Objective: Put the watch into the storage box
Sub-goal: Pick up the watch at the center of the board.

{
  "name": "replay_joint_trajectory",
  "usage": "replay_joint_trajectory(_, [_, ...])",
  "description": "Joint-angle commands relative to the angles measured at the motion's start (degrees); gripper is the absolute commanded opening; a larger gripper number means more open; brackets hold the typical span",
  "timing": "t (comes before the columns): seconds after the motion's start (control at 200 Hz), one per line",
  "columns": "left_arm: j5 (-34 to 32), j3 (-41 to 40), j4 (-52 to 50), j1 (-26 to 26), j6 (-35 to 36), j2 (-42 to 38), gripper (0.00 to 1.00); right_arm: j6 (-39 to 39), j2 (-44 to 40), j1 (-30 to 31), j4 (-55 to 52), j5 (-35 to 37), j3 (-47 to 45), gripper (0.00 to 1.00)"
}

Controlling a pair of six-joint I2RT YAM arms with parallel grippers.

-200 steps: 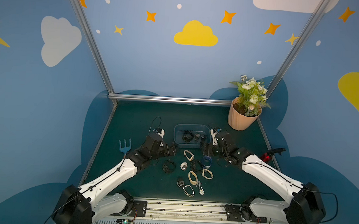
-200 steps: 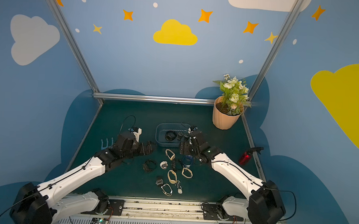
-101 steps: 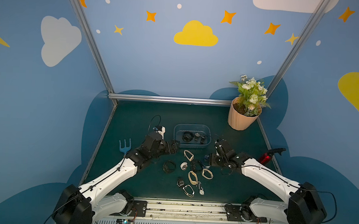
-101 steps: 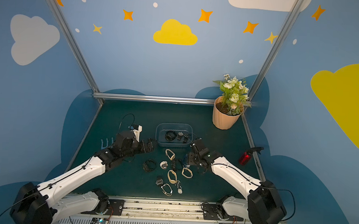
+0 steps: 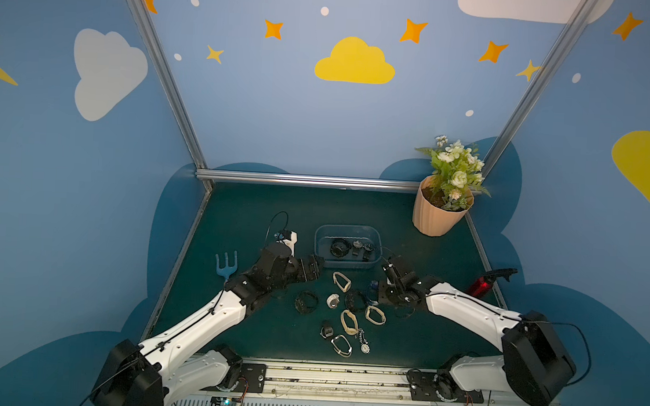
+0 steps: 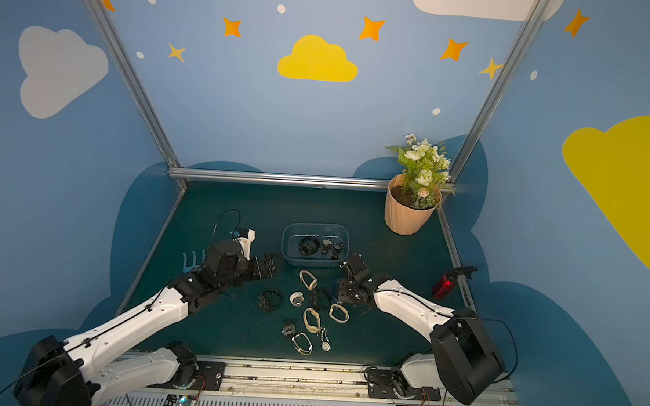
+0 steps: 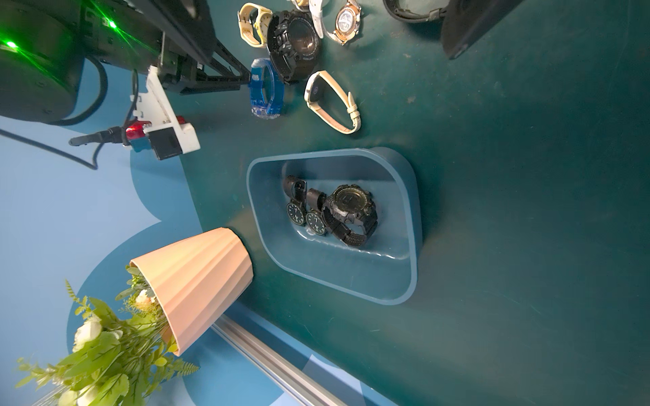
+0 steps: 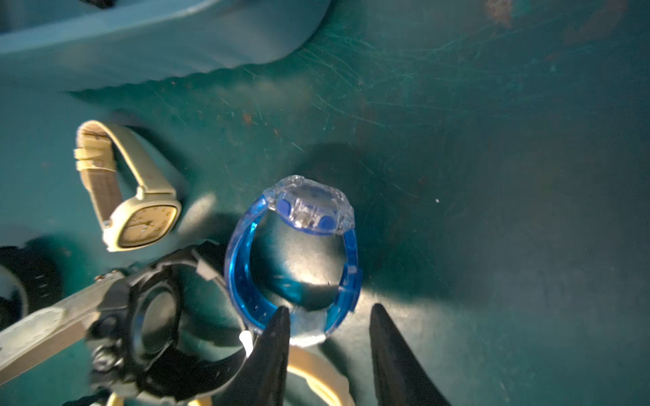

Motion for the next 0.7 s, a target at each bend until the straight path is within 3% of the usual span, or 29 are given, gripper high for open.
replay_joint_trajectory(0.0, [-0.3,0.1,-0.1,0.1,-0.4,-1.0,1.0,0.6,1.5,0.0,1.8,0.0,-0.1,0.33])
replay_joint_trajectory(0.295, [0.2,-1.1,0.2,0.0,-0.9,-1.2,1.0,0.4,5.8,0.1,3.3,1.3,0.6,0.16])
replay_joint_trajectory(0.45, [0.1,-2.1,1.1,-0.1,-0.6,-1.3,1.0,-0.7,5.9,0.1,3.0,2.7,1.2,0.01])
replay_joint_trajectory(0.691, [0.5,-1.9,1.5,-0.1,-0.9,-0.4,1.0,-3.7,-1.7,-0.1,-4.6,8.5,3.7,0.0])
